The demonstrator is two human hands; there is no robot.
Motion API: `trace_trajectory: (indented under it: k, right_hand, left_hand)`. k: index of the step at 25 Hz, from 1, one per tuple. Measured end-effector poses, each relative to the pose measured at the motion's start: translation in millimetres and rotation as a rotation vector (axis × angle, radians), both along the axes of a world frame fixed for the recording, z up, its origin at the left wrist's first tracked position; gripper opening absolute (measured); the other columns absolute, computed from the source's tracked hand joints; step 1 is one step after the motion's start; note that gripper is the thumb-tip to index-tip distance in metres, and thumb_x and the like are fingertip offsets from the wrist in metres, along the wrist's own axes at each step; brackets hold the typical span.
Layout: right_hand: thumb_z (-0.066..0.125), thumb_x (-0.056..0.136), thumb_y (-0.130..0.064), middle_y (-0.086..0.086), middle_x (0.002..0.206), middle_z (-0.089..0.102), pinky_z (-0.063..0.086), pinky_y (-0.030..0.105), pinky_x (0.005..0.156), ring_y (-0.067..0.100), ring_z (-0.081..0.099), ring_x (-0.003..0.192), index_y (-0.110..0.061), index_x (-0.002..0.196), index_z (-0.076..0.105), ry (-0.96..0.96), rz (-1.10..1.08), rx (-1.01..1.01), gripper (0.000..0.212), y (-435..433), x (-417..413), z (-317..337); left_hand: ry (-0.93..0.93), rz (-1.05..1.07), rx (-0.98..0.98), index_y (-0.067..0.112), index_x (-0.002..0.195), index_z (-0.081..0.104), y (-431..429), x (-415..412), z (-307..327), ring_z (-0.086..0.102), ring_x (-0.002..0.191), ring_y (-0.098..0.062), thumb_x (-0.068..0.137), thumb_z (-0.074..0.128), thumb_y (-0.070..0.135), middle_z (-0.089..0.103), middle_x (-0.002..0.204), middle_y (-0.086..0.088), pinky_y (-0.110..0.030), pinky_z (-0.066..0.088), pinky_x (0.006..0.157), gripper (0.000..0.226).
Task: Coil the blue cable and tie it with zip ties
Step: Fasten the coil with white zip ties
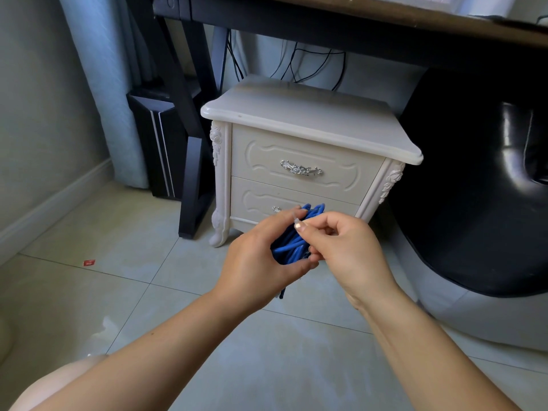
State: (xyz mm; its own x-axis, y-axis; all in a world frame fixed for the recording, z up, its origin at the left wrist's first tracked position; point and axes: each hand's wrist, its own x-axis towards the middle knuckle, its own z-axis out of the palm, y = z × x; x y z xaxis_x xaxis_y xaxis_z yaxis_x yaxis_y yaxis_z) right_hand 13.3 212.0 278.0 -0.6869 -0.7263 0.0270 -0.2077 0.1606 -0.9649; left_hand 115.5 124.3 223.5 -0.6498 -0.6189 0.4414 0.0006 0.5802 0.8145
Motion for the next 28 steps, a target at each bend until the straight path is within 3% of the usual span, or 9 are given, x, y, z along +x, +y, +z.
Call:
trace_trajectory:
  k: [4, 8, 12, 15, 18, 20, 23, 28]
  right_hand:
    - [0.074, 0.084, -0.013, 0.001, 0.065, 0.058, 0.052, 0.025, 0.057, 0.007, 0.058, 0.055, -0.012, 0.083, 0.062, -0.006, 0.005, -0.038, 0.012, -1, -3, -1]
    - [0.067, 0.09, -0.012, 0.004, 0.066, 0.05, 0.056, 0.027, 0.065, 0.011, 0.057, 0.06, -0.03, 0.104, 0.072, 0.008, 0.143, -0.077, 0.023, 1, -4, 2]
    - [0.069, 0.089, -0.014, -0.004, 0.063, 0.049, 0.053, 0.025, 0.056, 0.009, 0.05, 0.054, -0.029, 0.091, 0.078, 0.005, 0.079, -0.117, 0.017, -4, 0, 3]
    - [0.067, 0.09, -0.013, 0.004, 0.082, 0.056, 0.05, 0.02, 0.053, 0.005, 0.05, 0.053, -0.027, 0.086, 0.074, -0.001, 0.063, -0.147, 0.016, -7, 3, 0]
    - [0.064, 0.092, -0.012, 0.002, 0.094, 0.058, 0.053, 0.024, 0.066, 0.003, 0.052, 0.057, -0.025, 0.088, 0.072, -0.055, 0.08, -0.193, 0.015, -12, 4, -4]
    - [0.063, 0.092, -0.012, -0.004, 0.092, 0.057, 0.05, 0.025, 0.069, 0.003, 0.053, 0.06, -0.023, 0.085, 0.071, -0.116, 0.091, -0.231, 0.015, -15, 2, -5]
    - [0.06, 0.093, -0.01, -0.009, 0.082, 0.062, 0.043, 0.02, 0.063, 0.004, 0.051, 0.059, -0.017, 0.087, 0.069, -0.143, 0.117, -0.265, 0.013, -18, 0, -2]
    - [0.057, 0.095, -0.009, -0.008, 0.074, 0.07, 0.041, 0.018, 0.059, 0.004, 0.048, 0.057, -0.016, 0.085, 0.067, -0.173, 0.127, -0.302, 0.016, -22, 0, -2]
  left_hand:
    - [0.008, 0.06, -0.11, 0.029, 0.128, 0.064, -1, -1, 1, 0.057, 0.115, 0.008, 0.069, 0.08, 0.039, 0.064, 0.127, 0.018, -0.013, 0.046, 0.094, 0.061]
    - [-0.018, 0.05, -0.175, 0.029, 0.124, 0.066, -9, 2, 7, 0.059, 0.112, 0.005, 0.072, 0.077, 0.037, 0.063, 0.128, 0.021, -0.023, 0.051, 0.089, 0.055]
    - [-0.024, 0.04, -0.213, 0.03, 0.121, 0.066, -9, 4, 10, 0.059, 0.109, 0.006, 0.072, 0.077, 0.033, 0.062, 0.125, 0.024, -0.023, 0.051, 0.085, 0.05]
    - [-0.031, 0.043, -0.162, 0.033, 0.125, 0.064, -11, 4, 11, 0.057, 0.113, 0.007, 0.07, 0.077, 0.026, 0.062, 0.127, 0.023, -0.021, 0.049, 0.09, 0.057]
    - [0.005, 0.045, -0.031, 0.035, 0.125, 0.065, -15, 6, 12, 0.058, 0.115, 0.005, 0.069, 0.076, 0.023, 0.064, 0.125, 0.022, -0.022, 0.049, 0.094, 0.058]
    - [0.011, 0.059, 0.072, 0.035, 0.125, 0.065, -17, 7, 13, 0.06, 0.111, 0.005, 0.069, 0.076, 0.026, 0.067, 0.119, 0.021, -0.024, 0.05, 0.095, 0.057]
    - [0.004, 0.07, 0.152, 0.038, 0.123, 0.065, -18, 7, 16, 0.063, 0.104, 0.005, 0.072, 0.081, 0.019, 0.069, 0.112, 0.021, -0.025, 0.052, 0.092, 0.057]
    - [-0.11, 0.048, 0.26, 0.042, 0.129, 0.059, -21, 8, 17, 0.067, 0.08, 0.0, 0.073, 0.078, 0.022, 0.073, 0.096, 0.015, -0.023, 0.056, 0.078, 0.062]
